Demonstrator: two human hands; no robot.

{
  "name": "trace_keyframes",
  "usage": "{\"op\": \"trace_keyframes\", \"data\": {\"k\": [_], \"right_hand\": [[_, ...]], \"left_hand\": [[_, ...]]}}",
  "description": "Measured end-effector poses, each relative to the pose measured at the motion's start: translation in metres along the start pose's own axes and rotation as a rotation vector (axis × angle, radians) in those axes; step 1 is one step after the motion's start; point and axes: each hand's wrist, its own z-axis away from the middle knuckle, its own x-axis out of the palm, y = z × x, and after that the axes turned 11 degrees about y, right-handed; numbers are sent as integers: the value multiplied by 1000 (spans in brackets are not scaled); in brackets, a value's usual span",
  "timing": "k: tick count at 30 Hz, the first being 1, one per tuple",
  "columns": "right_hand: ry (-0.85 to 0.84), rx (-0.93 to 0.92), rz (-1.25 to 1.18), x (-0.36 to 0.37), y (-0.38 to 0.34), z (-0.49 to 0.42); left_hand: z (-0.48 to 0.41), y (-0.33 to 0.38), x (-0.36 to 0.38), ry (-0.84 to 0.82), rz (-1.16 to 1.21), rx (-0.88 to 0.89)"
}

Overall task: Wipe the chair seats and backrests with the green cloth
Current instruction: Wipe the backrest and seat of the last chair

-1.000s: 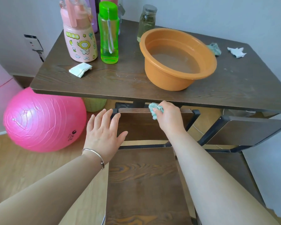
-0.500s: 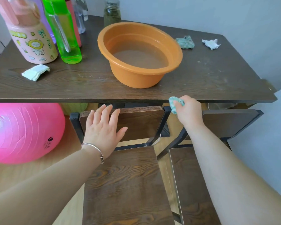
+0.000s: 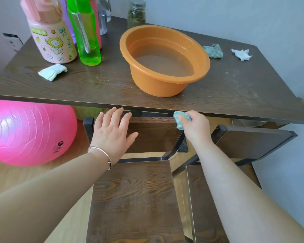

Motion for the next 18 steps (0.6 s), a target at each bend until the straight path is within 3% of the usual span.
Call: {"op": "trace_keyframes", "data": {"k": [5,18], "right_hand": [[-25,-197,56,31,-49,28],[-6,-478,-15,110,-176,106]], "left_hand": [[16,-36,-9,5,-9,-69],[76,-136,-28,9,-4,-234]]}}
